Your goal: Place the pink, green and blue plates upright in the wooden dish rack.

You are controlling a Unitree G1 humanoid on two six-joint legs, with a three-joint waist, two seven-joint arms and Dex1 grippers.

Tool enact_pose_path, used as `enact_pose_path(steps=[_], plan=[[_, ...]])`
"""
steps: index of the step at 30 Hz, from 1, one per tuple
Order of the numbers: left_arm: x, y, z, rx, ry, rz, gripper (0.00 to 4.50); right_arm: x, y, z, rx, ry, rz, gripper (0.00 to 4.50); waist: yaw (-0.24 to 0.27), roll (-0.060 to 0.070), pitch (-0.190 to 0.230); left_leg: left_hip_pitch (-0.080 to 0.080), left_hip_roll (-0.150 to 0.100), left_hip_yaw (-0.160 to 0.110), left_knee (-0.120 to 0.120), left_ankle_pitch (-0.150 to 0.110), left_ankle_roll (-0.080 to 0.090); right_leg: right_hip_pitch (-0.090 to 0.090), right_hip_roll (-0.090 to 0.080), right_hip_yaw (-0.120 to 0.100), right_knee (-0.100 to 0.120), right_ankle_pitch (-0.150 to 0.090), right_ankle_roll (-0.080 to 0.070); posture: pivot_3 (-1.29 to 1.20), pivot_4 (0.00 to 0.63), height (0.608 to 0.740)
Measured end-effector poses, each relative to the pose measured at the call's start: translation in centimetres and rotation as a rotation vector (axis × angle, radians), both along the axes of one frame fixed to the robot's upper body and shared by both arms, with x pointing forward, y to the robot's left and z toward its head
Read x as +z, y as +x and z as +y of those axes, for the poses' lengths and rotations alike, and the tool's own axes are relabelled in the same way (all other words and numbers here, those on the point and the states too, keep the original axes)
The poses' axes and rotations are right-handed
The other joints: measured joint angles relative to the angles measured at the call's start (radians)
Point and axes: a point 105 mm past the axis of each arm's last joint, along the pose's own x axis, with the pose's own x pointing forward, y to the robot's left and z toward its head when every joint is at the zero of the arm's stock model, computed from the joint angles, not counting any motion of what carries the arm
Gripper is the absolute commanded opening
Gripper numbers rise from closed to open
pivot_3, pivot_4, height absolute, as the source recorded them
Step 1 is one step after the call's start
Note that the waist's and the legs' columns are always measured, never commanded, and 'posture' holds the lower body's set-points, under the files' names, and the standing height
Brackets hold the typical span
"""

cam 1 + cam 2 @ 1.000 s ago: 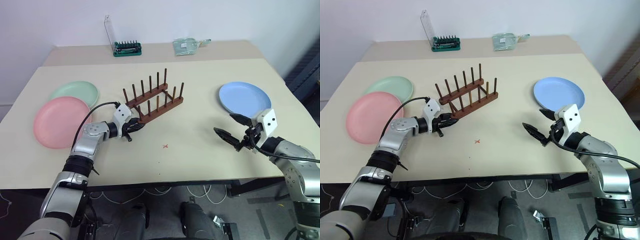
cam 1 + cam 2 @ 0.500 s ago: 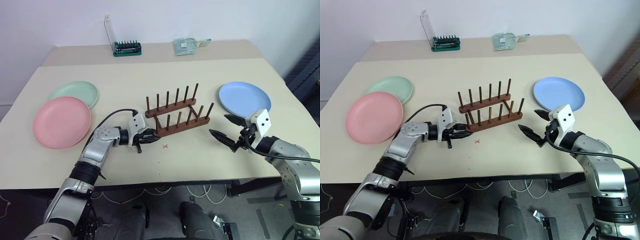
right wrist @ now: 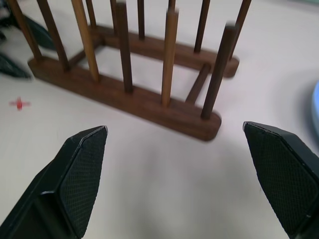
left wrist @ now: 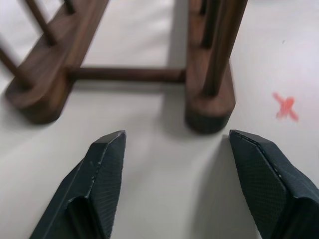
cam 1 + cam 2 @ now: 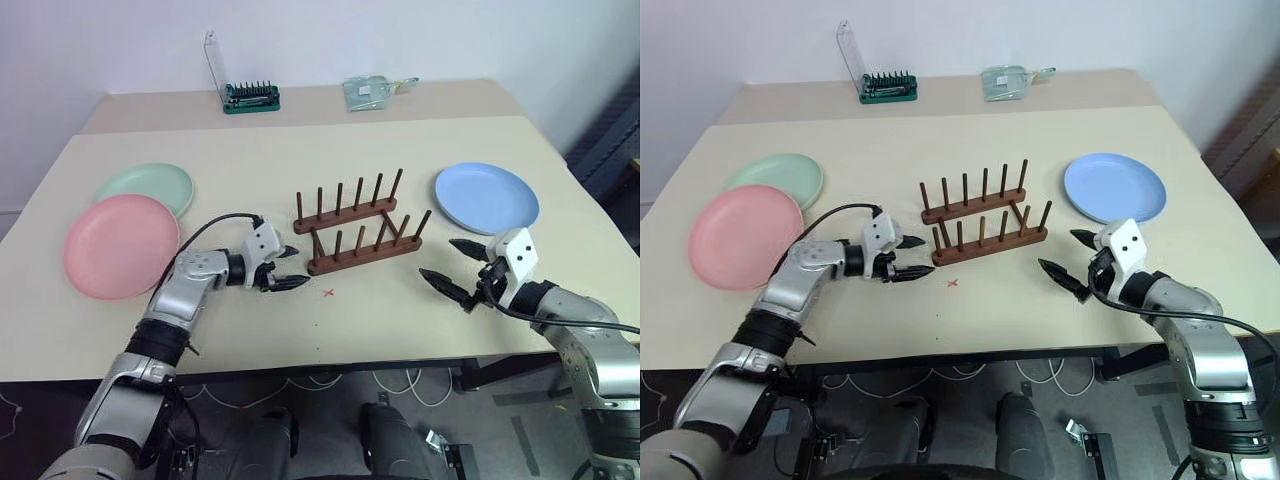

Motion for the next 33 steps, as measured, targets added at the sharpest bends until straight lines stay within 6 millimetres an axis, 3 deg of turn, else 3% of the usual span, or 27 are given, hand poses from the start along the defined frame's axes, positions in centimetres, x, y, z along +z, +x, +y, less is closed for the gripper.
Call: enact_pose_path(steps=[1,6,7,14,19,23,29,33], plan=[[-0.1,-0.5,0.4,0.005,0.001,0.009,2.67,-0.3,0.0,0.2,0.001,-0.016,0.011,3.16,-0.002,0.0,0.0,0.0,0.0,0.0,0.0,0.0,0.0,0.0,0.0,0.0,0.0,0.0,0.0,0.0,0.15,0.74],[-0.6,-3.3,0.2,-0.016,-0.041,0.077,0.22,-1.9,0.5,1.1,0.013,-0.086,0.07,0.65,0.006,0.0,0.0,0.0,0.0,0.0,0.0,0.0,0.0,0.0,0.0,0.0,0.0,0.0,0.0,0.0,0.15,0.74],[-0.7,-3.7,-0.2,-0.025,-0.048,0.09,0.0,-2.0,0.5,1.5,0.024,-0.094,0.07,0.1,0.009,0.0,0.0,0.0,0.0,0.0,0.0,0.0,0.0,0.0,0.0,0.0,0.0,0.0,0.0,0.0,0.15,0.74],[-1.0,-4.2,-3.5,-0.034,-0.063,0.084,0.0,-2.8,2.4,2.1,-0.018,-0.199,0.05,0.04,0.01,0.0,0.0,0.0,-0.001,0.0,0.001,0.0,0.0,0.001,0.0,0.0,-0.001,0.0,0.0,0.0,0.15,0.74],[-1.0,-2.6,-5.4,0.046,-0.075,0.008,0.0,-3.4,3.8,2.4,-0.064,-0.241,0.025,0.04,0.009,0.0,-0.001,0.0,-0.001,0.0,0.001,0.0,0.0,0.001,0.0,0.0,-0.001,0.0,0.0,0.0,0.15,0.74],[-0.8,0.0,-5.0,0.189,-0.075,-0.07,0.0,-3.3,5.2,2.6,-0.102,-0.248,-0.013,0.04,0.006,0.0,-0.001,0.003,0.0,0.0,0.0,0.0,0.0,0.003,0.0,0.0,-0.001,0.0,0.0,0.0,0.15,0.74],[-0.6,1.7,-4.4,0.281,-0.072,-0.131,0.0,-3.3,7.4,2.7,-0.166,-0.254,-0.062,0.04,0.004,0.0,-0.001,0.007,0.0,0.0,0.0,0.0,0.0,0.007,0.0,0.0,-0.001,0.0,0.0,0.0,0.15,0.74],[-0.6,2.0,-4.1,0.298,-0.076,-0.142,0.0,-3.3,7.6,2.9,-0.165,-0.257,-0.078,0.04,0.003,0.0,-0.001,0.008,0.0,0.0,-0.001,0.0,0.0,0.008,0.0,0.0,-0.001,0.0,0.0,0.0,0.15,0.74]])
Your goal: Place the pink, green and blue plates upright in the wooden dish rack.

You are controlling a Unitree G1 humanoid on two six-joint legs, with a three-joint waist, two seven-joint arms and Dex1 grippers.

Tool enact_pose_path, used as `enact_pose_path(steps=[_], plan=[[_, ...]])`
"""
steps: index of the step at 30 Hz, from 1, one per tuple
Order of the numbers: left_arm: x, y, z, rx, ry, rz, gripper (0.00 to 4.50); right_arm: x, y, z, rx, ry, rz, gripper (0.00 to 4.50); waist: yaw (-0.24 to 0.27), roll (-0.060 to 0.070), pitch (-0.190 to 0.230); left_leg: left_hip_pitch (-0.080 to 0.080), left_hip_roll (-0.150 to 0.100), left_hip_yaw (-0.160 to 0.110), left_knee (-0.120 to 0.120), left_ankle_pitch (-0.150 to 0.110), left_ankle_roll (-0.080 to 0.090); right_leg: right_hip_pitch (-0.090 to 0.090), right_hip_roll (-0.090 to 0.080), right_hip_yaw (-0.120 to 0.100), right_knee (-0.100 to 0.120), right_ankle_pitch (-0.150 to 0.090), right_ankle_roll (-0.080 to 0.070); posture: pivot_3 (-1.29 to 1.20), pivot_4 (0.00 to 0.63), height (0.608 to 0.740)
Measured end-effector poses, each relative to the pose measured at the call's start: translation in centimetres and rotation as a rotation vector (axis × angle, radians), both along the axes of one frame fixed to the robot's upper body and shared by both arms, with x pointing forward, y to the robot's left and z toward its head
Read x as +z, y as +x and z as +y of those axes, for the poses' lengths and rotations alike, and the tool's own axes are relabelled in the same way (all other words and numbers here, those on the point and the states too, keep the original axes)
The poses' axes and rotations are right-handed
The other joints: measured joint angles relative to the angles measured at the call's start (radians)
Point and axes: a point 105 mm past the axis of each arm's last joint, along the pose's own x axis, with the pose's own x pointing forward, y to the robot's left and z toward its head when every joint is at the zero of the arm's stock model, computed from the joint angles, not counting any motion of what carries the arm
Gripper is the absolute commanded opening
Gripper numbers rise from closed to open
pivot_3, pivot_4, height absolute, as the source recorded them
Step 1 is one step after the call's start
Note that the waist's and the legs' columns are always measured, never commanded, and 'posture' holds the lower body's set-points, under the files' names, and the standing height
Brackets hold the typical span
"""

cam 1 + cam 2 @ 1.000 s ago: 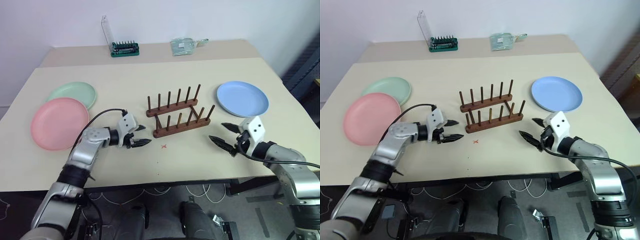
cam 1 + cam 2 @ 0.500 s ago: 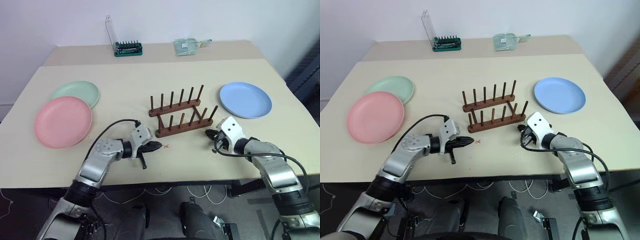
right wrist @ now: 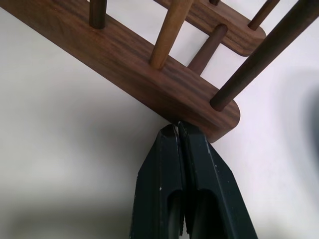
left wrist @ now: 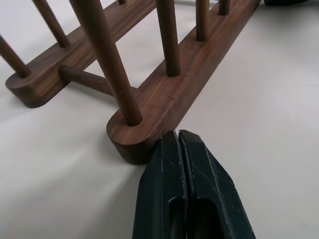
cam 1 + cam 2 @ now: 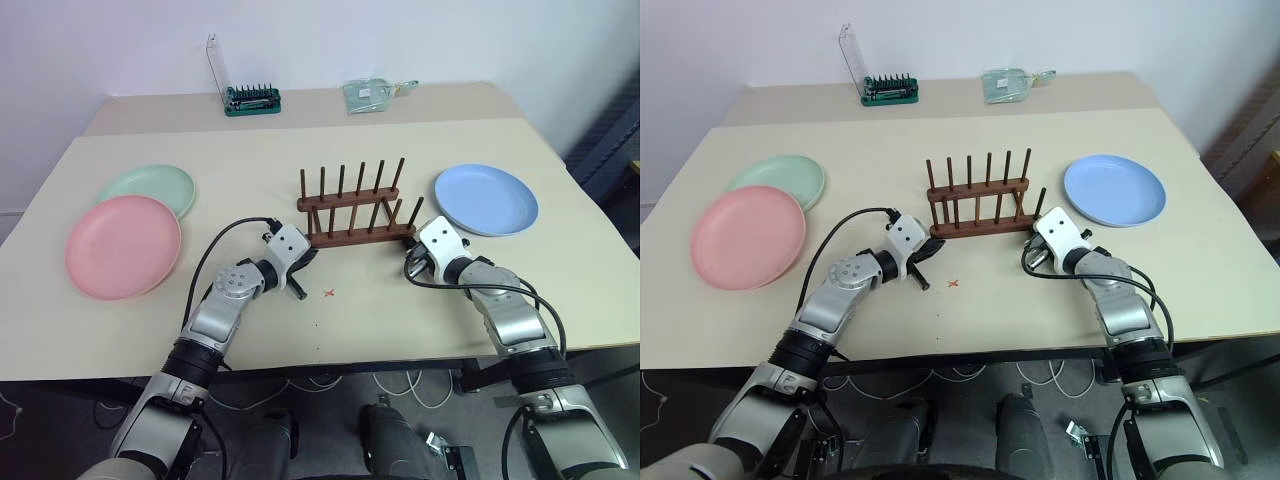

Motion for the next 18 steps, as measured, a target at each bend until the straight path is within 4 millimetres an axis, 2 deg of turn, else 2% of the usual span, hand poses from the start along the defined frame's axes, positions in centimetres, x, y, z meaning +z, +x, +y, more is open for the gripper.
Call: enact_pose_path(steps=[13,15,18], plan=[[0.1,0.5,0.8,0.056,-0.007,-0.031,0.0,0.0,-0.3,0.3,0.031,-0.007,-0.009,0.04,-0.002,0.0,0.0,0.004,0.0,0.0,-0.002,0.0,0.0,0.003,0.0,0.0,0.0,0.0,0.0,0.0,0.15,0.74],[0.2,0.1,2.0,0.064,-0.003,-0.027,0.0,0.7,-1.2,0.8,0.1,0.007,-0.015,0.04,-0.006,0.0,0.0,0.004,0.0,0.0,-0.003,0.0,0.0,0.003,0.0,0.0,0.0,-0.001,0.001,0.0,0.15,0.74],[0.7,-1.0,5.1,0.101,-0.062,0.005,0.0,3.0,-2.5,1.0,0.196,0.025,-0.049,0.04,-0.011,0.001,0.001,0.003,0.001,0.0,-0.003,-0.001,0.001,0.002,0.0,0.0,0.0,-0.001,0.001,0.0,0.15,0.74]])
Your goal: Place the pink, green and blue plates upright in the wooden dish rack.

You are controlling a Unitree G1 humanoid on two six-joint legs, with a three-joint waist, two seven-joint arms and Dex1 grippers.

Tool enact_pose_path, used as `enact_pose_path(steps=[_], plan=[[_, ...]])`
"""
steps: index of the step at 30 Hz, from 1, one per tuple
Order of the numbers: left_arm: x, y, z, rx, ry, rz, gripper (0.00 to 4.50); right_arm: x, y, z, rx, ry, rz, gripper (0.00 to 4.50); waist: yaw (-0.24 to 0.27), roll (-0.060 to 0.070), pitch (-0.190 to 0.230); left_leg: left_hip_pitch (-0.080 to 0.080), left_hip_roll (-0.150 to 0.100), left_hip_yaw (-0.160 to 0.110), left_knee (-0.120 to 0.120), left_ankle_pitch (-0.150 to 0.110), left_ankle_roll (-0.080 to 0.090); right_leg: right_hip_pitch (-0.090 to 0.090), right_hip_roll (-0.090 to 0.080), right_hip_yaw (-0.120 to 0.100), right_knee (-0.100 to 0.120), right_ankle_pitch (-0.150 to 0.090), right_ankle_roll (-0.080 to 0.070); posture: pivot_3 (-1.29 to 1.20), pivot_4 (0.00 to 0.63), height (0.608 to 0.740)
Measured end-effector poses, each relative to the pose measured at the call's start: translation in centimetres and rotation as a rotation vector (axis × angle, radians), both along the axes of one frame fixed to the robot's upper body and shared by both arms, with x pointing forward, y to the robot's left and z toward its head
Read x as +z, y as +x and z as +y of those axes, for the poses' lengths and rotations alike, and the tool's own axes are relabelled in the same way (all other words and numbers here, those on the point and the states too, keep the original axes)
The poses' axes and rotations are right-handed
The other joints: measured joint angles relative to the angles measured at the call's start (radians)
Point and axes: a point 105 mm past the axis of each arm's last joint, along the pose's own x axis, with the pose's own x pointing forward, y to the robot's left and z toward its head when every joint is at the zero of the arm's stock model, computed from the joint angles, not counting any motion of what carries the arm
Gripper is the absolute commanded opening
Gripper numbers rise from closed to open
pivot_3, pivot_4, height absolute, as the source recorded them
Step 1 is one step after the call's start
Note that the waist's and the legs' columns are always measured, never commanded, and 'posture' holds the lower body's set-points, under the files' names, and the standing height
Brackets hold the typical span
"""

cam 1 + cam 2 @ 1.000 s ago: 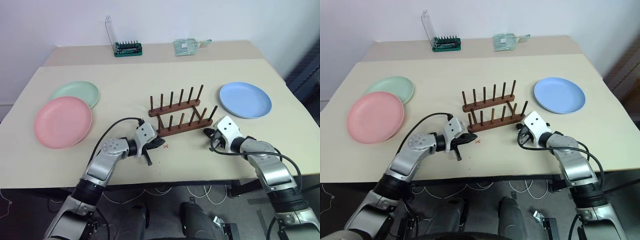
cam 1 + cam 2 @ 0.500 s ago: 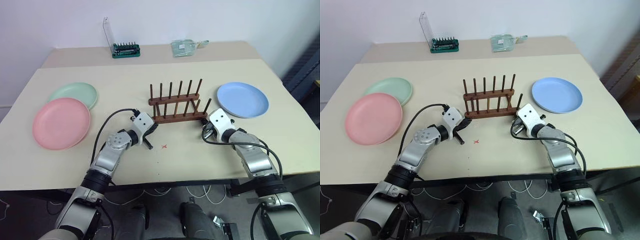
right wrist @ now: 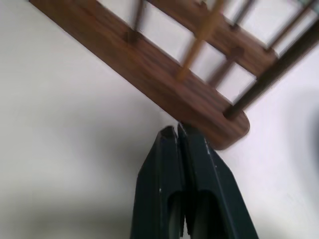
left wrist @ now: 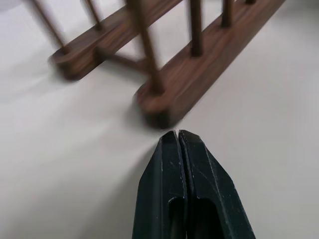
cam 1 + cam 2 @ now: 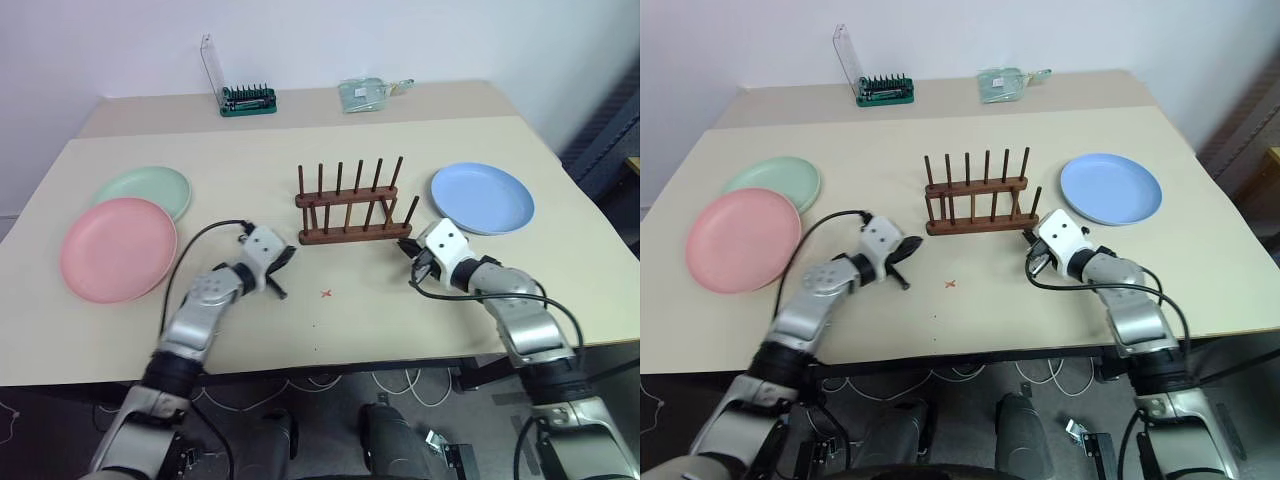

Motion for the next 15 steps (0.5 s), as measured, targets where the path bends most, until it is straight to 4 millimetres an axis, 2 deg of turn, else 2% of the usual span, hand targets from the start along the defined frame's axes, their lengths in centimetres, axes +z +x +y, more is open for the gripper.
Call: enact_pose_path(steps=[1,2,4,5,7,9,10,11,13,15], plan=[[0.9,-0.4,1.1,0.018,-0.072,0.009,0.51,1.0,-0.3,0.2,0.026,0.019,-0.016,0.0,0.001,0.0,0.0,0.0,0.0,0.0,0.0,0.0,0.0,0.0,0.0,0.0,0.0,0.0,0.0,0.0,0.15,0.74],[2.1,-0.5,1.8,0.03,-0.142,0.002,0.83,1.7,-0.6,0.4,0.046,0.029,-0.03,0.0,0.004,-0.001,0.0,0.0,0.0,-0.001,0.001,0.0,0.0,0.0,0.0,0.0,0.0,0.0,0.0,0.0,0.15,0.74],[5.1,-1.0,3.4,0.044,-0.264,-0.048,1.76,2.4,-0.8,1.0,0.075,0.037,-0.045,0.0,0.009,-0.001,0.0,0.0,0.0,-0.001,0.001,0.0,0.0,0.001,0.0,0.0,0.0,0.0,0.0,0.0,0.15,0.74],[6.4,-1.1,4.7,0.077,-0.3,-0.087,2.28,2.5,-0.8,1.1,0.079,0.036,-0.045,0.0,0.01,-0.001,0.0,0.0,0.0,0.0,0.001,0.0,0.0,0.001,0.0,0.0,-0.001,0.0,0.0,0.0,0.15,0.74],[8.7,-1.0,9.8,0.258,-0.356,-0.167,3.35,2.4,-0.9,1.3,0.095,0.029,-0.038,0.0,0.007,-0.001,0.0,0.0,0.0,0.0,0.0,0.0,0.0,0.0,0.0,0.0,0.0,0.0,0.0,0.0,0.15,0.74],[10.0,-1.4,14.3,0.45,-0.388,-0.235,4.21,2.3,-1.1,1.5,0.115,0.028,-0.027,0.0,0.008,-0.001,0.0,0.0,0.0,0.0,0.0,0.0,0.0,0.0,0.0,0.0,-0.001,0.0,0.0,0.0,0.15,0.74],[10.3,-1.6,16.8,0.578,-0.406,-0.26,4.43,2.4,-1.2,1.8,0.139,0.033,-0.021,0.0,0.01,-0.001,0.0,0.0,0.0,0.0,0.0,0.0,0.0,0.001,0.0,0.0,-0.001,0.0,0.0,0.0,0.15,0.74],[10.2,-2.0,18.9,0.696,-0.423,-0.277,4.43,2.6,-1.4,2.4,0.167,0.04,-0.02,0.0,0.011,-0.001,0.0,0.0,0.0,0.0,0.001,0.0,0.0,0.001,0.0,0.0,-0.001,0.0,0.0,0.0,0.15,0.74],[10.1,-2.9,21.8,0.868,-0.436,-0.303,4.43,3.2,-1.5,3.2,0.208,0.047,-0.032,0.0,0.014,-0.003,0.001,0.0,0.0,0.0,0.001,0.0,0.0,0.001,0.0,0.0,-0.001,0.0,0.0,0.0,0.15,0.74],[10.0,-3.8,23.8,0.999,-0.46,-0.324,4.43,3.9,-1.3,3.8,0.23,0.053,-0.052,0.0,0.018,-0.003,0.001,-0.001,0.0,-0.001,0.001,0.0,0.0,0.001,0.0,0.0,-0.002,0.0,0.0,0.0,0.15,0.74]])
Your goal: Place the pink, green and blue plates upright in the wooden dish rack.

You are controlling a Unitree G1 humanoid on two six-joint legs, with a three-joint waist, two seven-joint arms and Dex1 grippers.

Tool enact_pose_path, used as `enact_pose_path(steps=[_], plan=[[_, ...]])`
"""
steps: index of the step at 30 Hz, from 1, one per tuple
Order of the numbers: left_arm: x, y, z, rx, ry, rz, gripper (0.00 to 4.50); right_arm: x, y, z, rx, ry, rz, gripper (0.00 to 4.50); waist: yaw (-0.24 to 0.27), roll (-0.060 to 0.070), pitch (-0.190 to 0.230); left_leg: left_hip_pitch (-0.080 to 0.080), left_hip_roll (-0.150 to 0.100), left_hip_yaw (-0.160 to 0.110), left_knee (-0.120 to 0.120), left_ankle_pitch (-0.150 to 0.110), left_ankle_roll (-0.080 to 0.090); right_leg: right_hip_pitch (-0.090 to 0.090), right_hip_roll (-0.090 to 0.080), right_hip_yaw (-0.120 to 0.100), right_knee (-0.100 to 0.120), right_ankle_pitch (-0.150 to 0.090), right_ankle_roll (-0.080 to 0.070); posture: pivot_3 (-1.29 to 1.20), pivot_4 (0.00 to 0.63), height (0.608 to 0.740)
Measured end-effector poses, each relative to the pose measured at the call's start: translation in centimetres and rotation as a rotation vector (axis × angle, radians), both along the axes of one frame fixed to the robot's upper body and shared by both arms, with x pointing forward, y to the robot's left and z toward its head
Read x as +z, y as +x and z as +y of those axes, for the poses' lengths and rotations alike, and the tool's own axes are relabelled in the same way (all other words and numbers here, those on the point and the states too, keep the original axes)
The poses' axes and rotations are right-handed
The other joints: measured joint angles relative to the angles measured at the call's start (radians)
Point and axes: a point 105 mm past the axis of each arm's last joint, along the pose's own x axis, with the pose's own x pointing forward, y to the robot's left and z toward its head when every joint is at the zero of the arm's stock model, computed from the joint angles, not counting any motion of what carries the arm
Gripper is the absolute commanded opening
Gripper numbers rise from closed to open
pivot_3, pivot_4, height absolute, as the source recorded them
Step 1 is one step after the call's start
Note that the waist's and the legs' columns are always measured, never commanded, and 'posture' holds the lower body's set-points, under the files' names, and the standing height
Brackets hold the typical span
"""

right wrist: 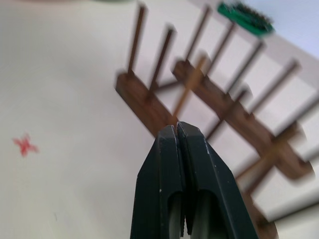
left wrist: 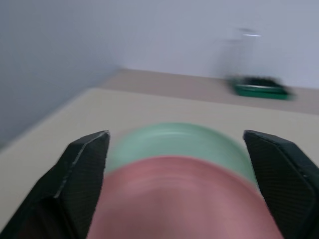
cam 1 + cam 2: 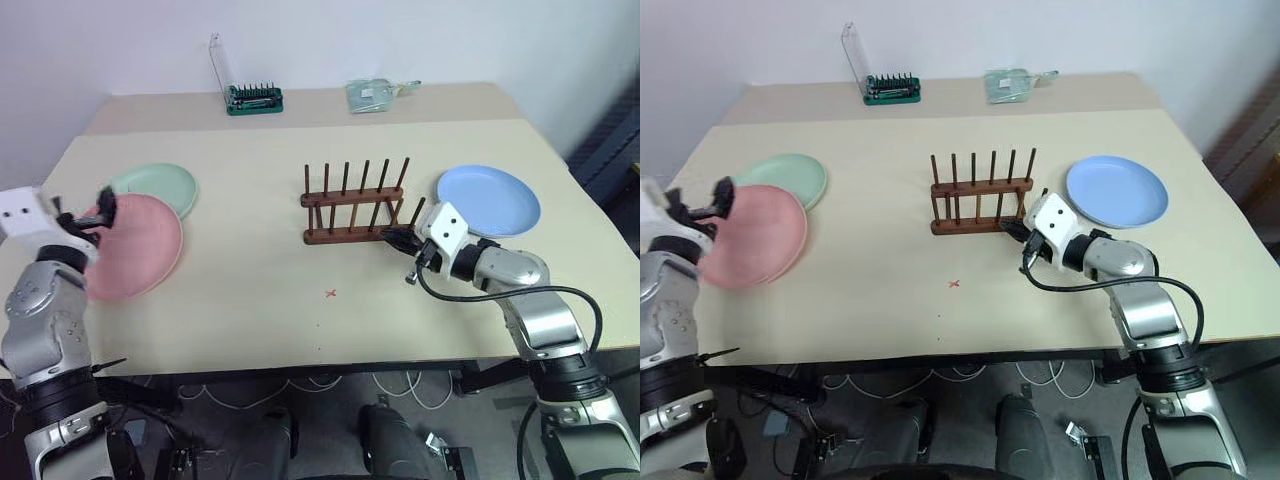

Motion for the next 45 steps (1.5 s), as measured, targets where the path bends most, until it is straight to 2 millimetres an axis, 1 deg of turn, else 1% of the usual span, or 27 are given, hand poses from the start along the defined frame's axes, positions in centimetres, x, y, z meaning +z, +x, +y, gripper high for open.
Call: enact_pose_path(steps=[2,3,5,6,8,10,11,15,18,20,23,25,27,30,32,34,37,39,41,43,44,45], plan=[[-0.3,-1.0,1.8,0.117,-0.051,0.004,4.43,0.4,0.1,0.2,0.012,-0.002,-0.011,0.0,0.001,-0.001,0.0,0.0,0.0,0.0,0.0,0.0,0.0,0.0,0.0,0.0,0.0,0.0,0.0,0.0,0.15,0.74],[-0.8,-1.6,2.7,0.181,-0.085,0.026,4.43,0.4,0.2,0.4,0.02,-0.003,-0.01,0.0,-0.002,-0.001,-0.001,0.0,0.0,0.0,0.0,0.0,0.0,0.0,0.0,0.0,0.0,0.0,0.0,0.0,0.15,0.74],[-2.3,-2.6,4.1,0.28,-0.144,0.095,4.43,-0.1,0.4,0.4,0.027,-0.002,0.007,0.0,-0.004,-0.002,-0.001,0.001,0.0,0.0,-0.001,0.0,0.0,0.0,0.0,0.0,0.0,0.0,0.0,0.0,0.15,0.74],[-3.3,-3.0,4.3,0.308,-0.176,0.132,4.43,-0.5,0.5,0.4,0.029,0.0,0.019,0.0,-0.004,-0.002,-0.001,0.001,0.0,0.0,-0.001,0.0,0.0,0.0,0.0,0.0,0.0,0.0,0.0,0.0,0.15,0.74],[-5.6,-3.4,4.2,0.321,-0.247,0.216,4.43,-0.8,0.6,0.9,0.04,0.006,0.032,0.0,-0.005,-0.002,-0.001,0.001,0.0,0.0,-0.001,0.0,0.0,0.0,0.0,0.0,0.0,0.0,0.0,0.0,0.15,0.74],[-7.4,-3.5,3.6,0.318,-0.314,0.281,4.43,-0.7,0.6,1.2,0.053,0.008,0.026,0.0,-0.003,-0.003,0.0,0.0,0.0,-0.001,-0.001,0.0,0.0,0.0,0.0,-0.001,0.0,0.0,0.0,0.0,0.15,0.74],[-8.0,-3.5,3.4,0.318,-0.344,0.302,4.43,-0.7,0.6,1.2,0.056,0.008,0.021,0.0,-0.003,-0.004,0.0,0.0,0.0,0.0,0.0,0.0,0.0,0.0,0.0,-0.001,0.0,0.0,0.0,0.0,0.15,0.74],[-9.1,-3.7,3.2,0.309,-0.418,0.348,4.43,-0.6,0.6,1.2,0.056,0.003,0.014,0.0,-0.004,-0.005,0.0,0.001,0.0,0.0,-0.001,0.0,0.0,0.0,0.0,-0.001,0.0,0.0,0.0,0.0,0.15,0.74],[-9.6,-3.2,2.3,0.252,-0.43,0.366,3.63,-0.7,0.6,1.2,0.052,0.003,0.014,0.0,-0.003,-0.005,0.0,0.0,0.0,0.0,-0.001,0.0,0.0,0.0,0.0,-0.001,0.0,0.0,0.0,0.0,0.15,0.74],[-10.0,-2.9,1.7,0.221,-0.441,0.368,2.6,-0.7,0.5,1.1,0.048,0.005,0.014,0.0,-0.003,-0.005,0.0,0.0,0.0,0.0,-0.001,0.0,-0.001,0.0,0.0,0.0,0.0,0.0,0.0,0.0,0.15,0.74],[-10.1,-2.7,1.4,0.194,-0.45,0.363,1.06,-1.2,0.4,1.0,0.037,0.006,0.024,0.0,-0.004,-0.005,0.0,0.001,0.0,0.0,-0.001,0.0,-0.001,0.0,0.0,-0.001,0.0,0.0,0.0,0.0,0.15,0.74],[-10.1,-2.7,1.4,0.188,-0.452,0.35,0.03,-1.3,0.3,0.9,0.035,0.007,0.028,0.0,-0.003,-0.005,0.0,0.001,0.0,0.0,-0.001,0.0,-0.001,0.0,0.0,0.0,0.0,0.0,0.0,0.0,0.15,0.74],[-9.5,-2.5,1.5,0.178,-0.444,0.325,0.03,-1.1,0.2,1.0,0.038,0.007,0.021,0.0,-0.002,-0.004,-0.001,0.001,0.0,0.0,-0.001,0.0,-0.001,0.0,0.0,0.0,0.0,0.0,0.0,0.0,0.15,0.74],[-9.8,-2.7,1.6,0.173,-0.437,0.315,0.03,-0.9,0.1,1.1,0.044,0.006,0.016,0.0,-0.003,-0.003,-0.001,0.001,0.0,0.0,-0.001,0.0,-0.001,0.0,0.0,0.0,0.0,0.0,0.0,0.0,0.15,0.74],[-9.7,-2.7,1.5,0.145,-0.427,0.277,0.03,-1.1,0.0,1.0,0.045,0.005,0.026,0.0,-0.003,-0.003,-0.001,0.001,0.0,0.0,-0.001,0.0,-0.001,0.0,0.0,0.0,0.0,0.0,0.0,0.0,0.15,0.74],[-9.6,-2.7,0.9,0.1,-0.431,0.225,0.03,-1.2,-0.1,0.9,0.055,-0.004,0.036,0.0,-0.003,-0.003,-0.001,0.001,0.0,0.0,-0.001,0.0,-0.001,0.0,0.0,0.0,0.0,0.0,0.0,0.0,0.15,0.74],[-9.3,-2.6,0.0,0.045,-0.449,0.165,0.03,-0.5,-0.7,1.2,0.097,-0.017,0.03,0.0,-0.001,-0.004,-0.001,0.0,0.0,0.0,-0.001,0.0,-0.001,0.0,0.0,0.0,-0.001,0.0,0.0,0.0,0.15,0.74],[-8.4,-2.4,-0.4,0.016,-0.425,0.127,0.03,0.1,-1.3,1.8,0.149,-0.017,0.035,0.0,-0.002,-0.005,0.0,0.0,0.0,0.0,-0.001,0.0,-0.001,0.0,0.0,-0.001,-0.001,0.0,0.0,0.0,0.15,0.74],[-7.3,-1.8,-1.1,-0.018,-0.396,0.098,0.0,1.0,-1.6,2.3,0.182,-0.031,0.021,0.56,-0.002,-0.005,0.0,0.0,0.0,0.0,-0.001,0.0,-0.001,0.0,0.0,-0.001,-0.001,0.0,0.0,0.0,0.15,0.74],[-5.4,-0.5,-2.4,-0.066,-0.361,0.051,0.0,2.1,-1.5,2.9,0.206,-0.047,0.0,1.26,0.0,-0.007,0.001,-0.003,0.0,-0.001,0.0,0.0,-0.001,-0.002,0.0,-0.002,-0.001,0.0,0.0,0.0,0.15,0.74],[-3.8,0.4,-3.6,-0.107,-0.304,0.032,0.0,3.1,-1.5,3.7,0.232,-0.055,-0.035,1.82,0.0,-0.007,0.001,-0.004,0.0,-0.002,0.001,0.0,-0.001,-0.002,0.0,-0.002,-0.001,0.0,0.0,0.0,0.15,0.74],[-2.5,1.1,-4.7,-0.143,-0.254,0.017,0.0,3.9,-1.7,4.4,0.256,-0.065,-0.071,2.29,0.0,-0.007,0.001,-0.005,0.0,-0.002,0.001,0.0,-0.001,-0.003,0.0,-0.002,-0.001,0.0,0.0,0.0,0.15,0.74]])
